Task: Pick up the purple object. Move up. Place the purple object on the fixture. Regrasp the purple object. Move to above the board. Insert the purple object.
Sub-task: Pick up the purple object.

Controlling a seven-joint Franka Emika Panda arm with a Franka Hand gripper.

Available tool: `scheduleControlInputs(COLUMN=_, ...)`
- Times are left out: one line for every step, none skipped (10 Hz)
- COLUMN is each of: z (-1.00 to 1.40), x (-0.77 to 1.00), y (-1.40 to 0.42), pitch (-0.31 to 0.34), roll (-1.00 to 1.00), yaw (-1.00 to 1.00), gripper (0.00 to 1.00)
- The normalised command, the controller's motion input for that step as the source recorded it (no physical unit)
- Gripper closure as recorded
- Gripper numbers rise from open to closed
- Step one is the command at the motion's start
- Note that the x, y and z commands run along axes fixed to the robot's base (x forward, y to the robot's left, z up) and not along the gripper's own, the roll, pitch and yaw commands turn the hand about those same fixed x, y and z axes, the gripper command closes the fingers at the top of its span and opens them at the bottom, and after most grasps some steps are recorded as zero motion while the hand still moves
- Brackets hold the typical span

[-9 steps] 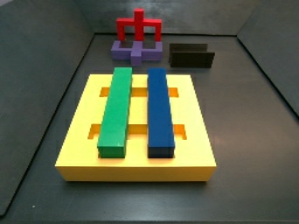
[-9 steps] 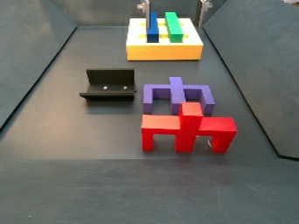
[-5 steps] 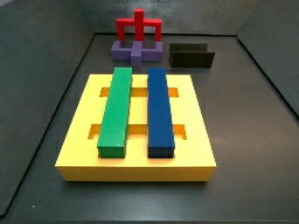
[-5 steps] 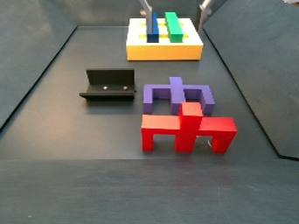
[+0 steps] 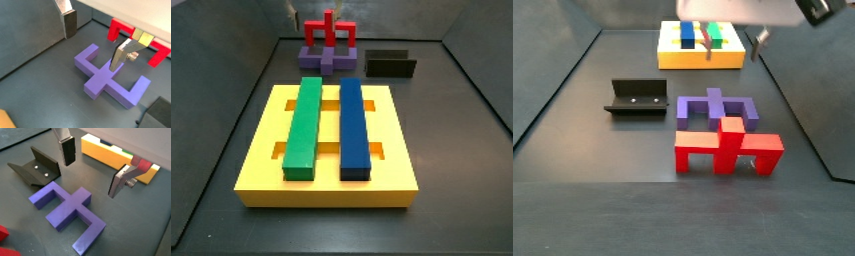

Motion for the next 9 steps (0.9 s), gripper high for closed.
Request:
scheduleControlInputs(z=-0.97, x=0.38, y=0.02, pitch=0.0, roll=0.0, yaw=0.0, gripper=0.0)
scheduleControlInputs(z=-0.6, x=0.71, y=0.0, pitch=0.071, roll=0.0, yaw=0.02, gripper=0.0)
scheduleControlInputs(z=-0.57, x=0.72, y=-0.03, pitch=0.084, roll=0.0, yaw=0.0, gripper=0.0)
scheduleControlInputs(z=-0.67, x=0.39, y=-0.1, pitch=0.0, roll=-0.05, yaw=0.0, gripper=0.0)
scheduleControlInputs(z=-0.69, x=0.21, y=-0.09, pitch=-0.003, roll=-0.06, yaw=0.0, gripper=0.0)
scheduleControlInputs(z=-0.65, x=0.16, y=-0.05, pitch=0.0, roll=-0.03, yaw=0.0, gripper=0.0)
scheduleControlInputs(z=-0.59, x=0.02, y=0.0, pitch=0.0, roll=-0.01, yaw=0.0, gripper=0.0)
scheduleControlInputs(z=-0.42, x=0.0, y=0.0, pitch=-0.026, roll=-0.02, yaw=0.0, gripper=0.0)
scheduleControlInputs(z=-0.42, x=0.0, y=0.0, pitch=-0.031, roll=-0.02, yaw=0.0, gripper=0.0)
